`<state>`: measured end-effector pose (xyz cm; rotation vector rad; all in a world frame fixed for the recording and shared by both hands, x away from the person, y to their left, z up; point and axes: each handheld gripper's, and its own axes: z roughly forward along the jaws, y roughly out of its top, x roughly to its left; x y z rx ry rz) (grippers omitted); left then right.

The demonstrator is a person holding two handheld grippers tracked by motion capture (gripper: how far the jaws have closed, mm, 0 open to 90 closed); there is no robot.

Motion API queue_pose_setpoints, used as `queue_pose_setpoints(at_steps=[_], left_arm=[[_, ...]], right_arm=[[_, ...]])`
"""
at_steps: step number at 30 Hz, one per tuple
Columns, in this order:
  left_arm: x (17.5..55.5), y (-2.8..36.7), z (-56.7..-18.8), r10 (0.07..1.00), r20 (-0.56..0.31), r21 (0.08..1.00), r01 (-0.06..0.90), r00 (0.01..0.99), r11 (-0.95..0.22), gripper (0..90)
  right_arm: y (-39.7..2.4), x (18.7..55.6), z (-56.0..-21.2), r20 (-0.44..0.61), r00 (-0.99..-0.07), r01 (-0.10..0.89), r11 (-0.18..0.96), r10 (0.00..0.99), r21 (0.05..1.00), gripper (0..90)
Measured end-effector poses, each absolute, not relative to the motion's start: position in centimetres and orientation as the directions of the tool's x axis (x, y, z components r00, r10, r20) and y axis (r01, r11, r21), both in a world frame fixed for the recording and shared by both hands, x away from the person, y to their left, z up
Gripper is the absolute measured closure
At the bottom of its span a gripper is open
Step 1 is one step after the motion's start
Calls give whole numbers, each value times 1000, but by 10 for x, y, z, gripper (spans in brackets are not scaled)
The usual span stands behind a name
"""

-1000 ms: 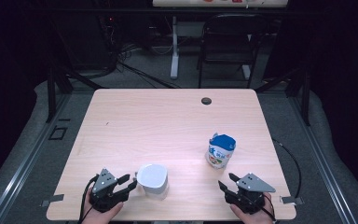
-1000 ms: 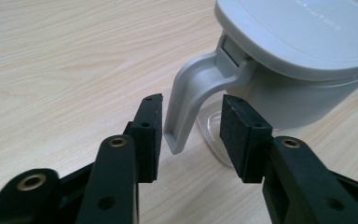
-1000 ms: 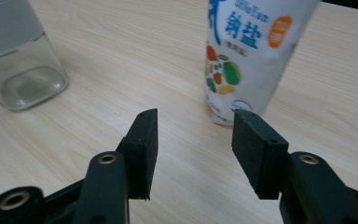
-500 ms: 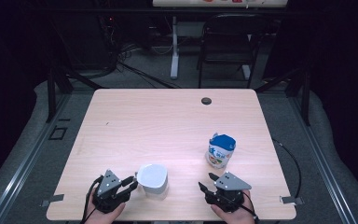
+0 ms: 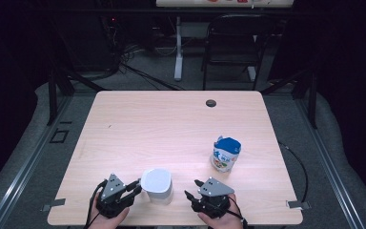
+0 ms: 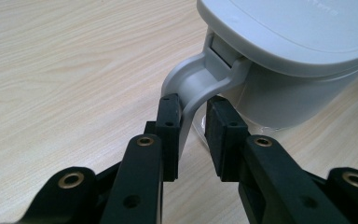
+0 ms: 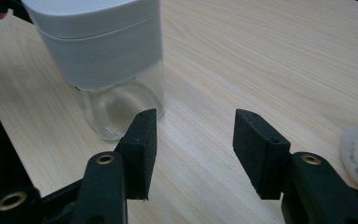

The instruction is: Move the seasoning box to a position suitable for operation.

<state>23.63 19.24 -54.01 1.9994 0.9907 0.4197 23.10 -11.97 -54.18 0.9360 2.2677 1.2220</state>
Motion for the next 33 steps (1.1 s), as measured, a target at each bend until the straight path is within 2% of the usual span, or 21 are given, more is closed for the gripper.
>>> queue_pose_setpoints(at_steps=[24, 33], left_arm=[[232, 187, -540, 788, -74, 803, 505, 611, -317, 799], [231, 181, -540, 803, -50, 797, 508, 594, -326, 809]], right_arm=[[-91, 222, -555, 0, -760, 353, 413, 650, 840, 498], [-86, 223, -556, 15, -768, 356, 407, 641, 841, 511]])
